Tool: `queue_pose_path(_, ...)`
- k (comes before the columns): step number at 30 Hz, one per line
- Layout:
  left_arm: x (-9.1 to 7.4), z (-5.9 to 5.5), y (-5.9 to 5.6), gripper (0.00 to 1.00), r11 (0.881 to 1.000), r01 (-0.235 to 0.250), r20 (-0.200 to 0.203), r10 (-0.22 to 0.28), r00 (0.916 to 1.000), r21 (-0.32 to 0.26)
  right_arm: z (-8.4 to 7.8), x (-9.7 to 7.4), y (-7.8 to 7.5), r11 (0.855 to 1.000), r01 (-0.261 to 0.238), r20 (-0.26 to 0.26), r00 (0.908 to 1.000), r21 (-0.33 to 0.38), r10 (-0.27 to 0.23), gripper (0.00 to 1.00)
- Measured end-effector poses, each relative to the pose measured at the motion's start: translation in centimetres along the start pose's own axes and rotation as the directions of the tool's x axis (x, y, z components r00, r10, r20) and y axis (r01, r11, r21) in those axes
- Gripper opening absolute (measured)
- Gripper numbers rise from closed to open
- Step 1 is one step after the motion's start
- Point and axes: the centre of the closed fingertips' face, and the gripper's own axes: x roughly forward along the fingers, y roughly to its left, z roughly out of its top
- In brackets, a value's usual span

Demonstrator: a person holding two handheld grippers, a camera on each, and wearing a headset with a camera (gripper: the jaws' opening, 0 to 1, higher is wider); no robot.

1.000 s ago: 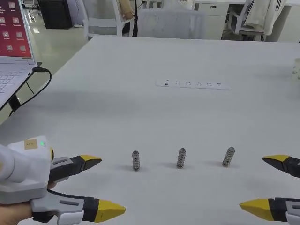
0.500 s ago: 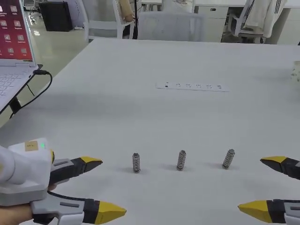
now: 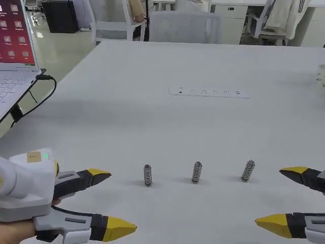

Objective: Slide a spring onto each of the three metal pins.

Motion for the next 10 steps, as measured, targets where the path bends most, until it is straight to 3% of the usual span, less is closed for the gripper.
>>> queue_pose_path(10,0.08,-0.04,0.07,0.78,1.0,0.001,-0.004,-0.001,1.0,-0.002,-0.21,0.14,0.06,1.0,-0.006,-0.005,1.0,0.004,0.006,0.79)
